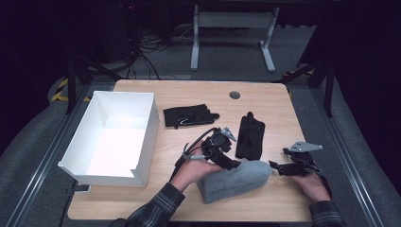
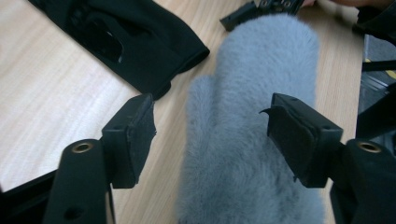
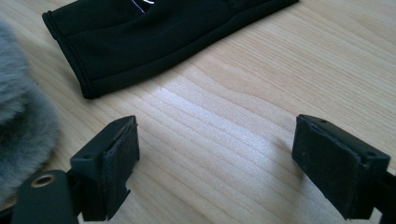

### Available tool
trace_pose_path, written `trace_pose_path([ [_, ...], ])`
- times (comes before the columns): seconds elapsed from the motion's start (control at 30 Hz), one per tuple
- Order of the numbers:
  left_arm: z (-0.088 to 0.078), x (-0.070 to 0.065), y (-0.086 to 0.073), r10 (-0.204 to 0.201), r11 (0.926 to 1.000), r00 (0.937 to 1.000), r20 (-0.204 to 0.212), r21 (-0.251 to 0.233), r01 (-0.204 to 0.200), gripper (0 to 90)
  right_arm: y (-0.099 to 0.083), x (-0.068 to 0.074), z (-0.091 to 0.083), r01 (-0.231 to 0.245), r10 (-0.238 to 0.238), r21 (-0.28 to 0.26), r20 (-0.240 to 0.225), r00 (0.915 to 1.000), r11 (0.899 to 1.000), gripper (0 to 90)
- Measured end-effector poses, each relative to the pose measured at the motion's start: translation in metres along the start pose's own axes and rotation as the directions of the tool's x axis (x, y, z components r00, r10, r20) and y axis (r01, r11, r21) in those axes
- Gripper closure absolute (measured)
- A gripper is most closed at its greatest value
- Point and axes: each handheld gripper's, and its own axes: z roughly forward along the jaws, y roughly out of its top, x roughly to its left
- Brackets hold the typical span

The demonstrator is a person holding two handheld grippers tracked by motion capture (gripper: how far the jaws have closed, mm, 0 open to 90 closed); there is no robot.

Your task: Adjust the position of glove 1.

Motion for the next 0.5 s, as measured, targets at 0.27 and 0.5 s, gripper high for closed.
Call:
trace_pose_path([
  [0.27, 0.018, -0.009, -0.008, 0.009, 0.9963, 0.9996, 0.028, 0.085, -0.012, 23.6, 0.0, 0.0, 0.0, 0.0, 0.0, 0.0, 0.0, 1.0, 1.0, 15.4],
  [0.5, 0.033, -0.016, -0.017, 0.03, 0.9869, 0.9996, 0.001, 0.159, -0.03, 15.1, 0.0, 0.0, 0.0, 0.0, 0.0, 0.0, 0.0, 1.0, 1.0, 15.4],
])
